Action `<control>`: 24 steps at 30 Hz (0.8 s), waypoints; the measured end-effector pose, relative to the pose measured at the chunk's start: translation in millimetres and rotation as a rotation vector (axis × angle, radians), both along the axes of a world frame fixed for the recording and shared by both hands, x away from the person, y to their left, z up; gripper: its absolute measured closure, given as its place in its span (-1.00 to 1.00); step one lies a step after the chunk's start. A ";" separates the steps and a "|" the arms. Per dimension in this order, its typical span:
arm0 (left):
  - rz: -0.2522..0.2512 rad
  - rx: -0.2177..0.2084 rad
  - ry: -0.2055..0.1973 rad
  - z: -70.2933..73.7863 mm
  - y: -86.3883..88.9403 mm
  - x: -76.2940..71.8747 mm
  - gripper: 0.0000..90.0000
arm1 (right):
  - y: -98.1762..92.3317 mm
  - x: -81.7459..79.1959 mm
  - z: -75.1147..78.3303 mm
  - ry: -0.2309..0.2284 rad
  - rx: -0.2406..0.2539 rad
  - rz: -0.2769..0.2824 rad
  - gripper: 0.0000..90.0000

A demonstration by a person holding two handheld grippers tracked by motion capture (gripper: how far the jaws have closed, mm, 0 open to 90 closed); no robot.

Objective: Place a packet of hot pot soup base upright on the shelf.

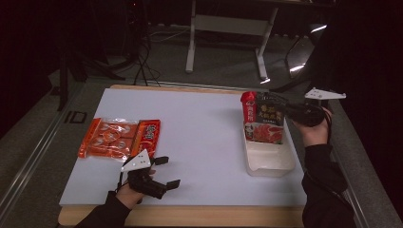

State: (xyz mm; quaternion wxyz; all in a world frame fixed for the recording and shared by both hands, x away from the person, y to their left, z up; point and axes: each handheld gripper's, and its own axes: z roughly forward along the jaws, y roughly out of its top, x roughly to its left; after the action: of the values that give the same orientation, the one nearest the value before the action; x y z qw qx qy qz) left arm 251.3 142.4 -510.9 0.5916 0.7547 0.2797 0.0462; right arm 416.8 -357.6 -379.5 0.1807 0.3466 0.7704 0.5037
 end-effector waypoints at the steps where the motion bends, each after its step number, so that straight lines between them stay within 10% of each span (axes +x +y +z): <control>1: 0.002 0.000 0.000 0.0 0.1 0.0 -0.95 | -0.7 -0.9 -2.7 0.000 0.009 -0.001 0.68; 15: 0.013 0.013 0.007 -3.3 0.0 1.0 -0.95 | -21.4 -17.2 -31.3 0.018 0.068 -0.066 0.63; 24: 0.010 0.036 -0.025 -2.9 -0.6 -0.2 -0.95 | -26.7 -28.4 -22.8 0.037 0.028 -0.121 0.29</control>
State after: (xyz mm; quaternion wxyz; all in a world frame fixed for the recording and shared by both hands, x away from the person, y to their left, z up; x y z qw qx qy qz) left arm 251.1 141.8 -513.8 0.5813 0.7631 0.2751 0.0634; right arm 388.4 -384.2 -402.3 0.1917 0.4041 0.7443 0.4960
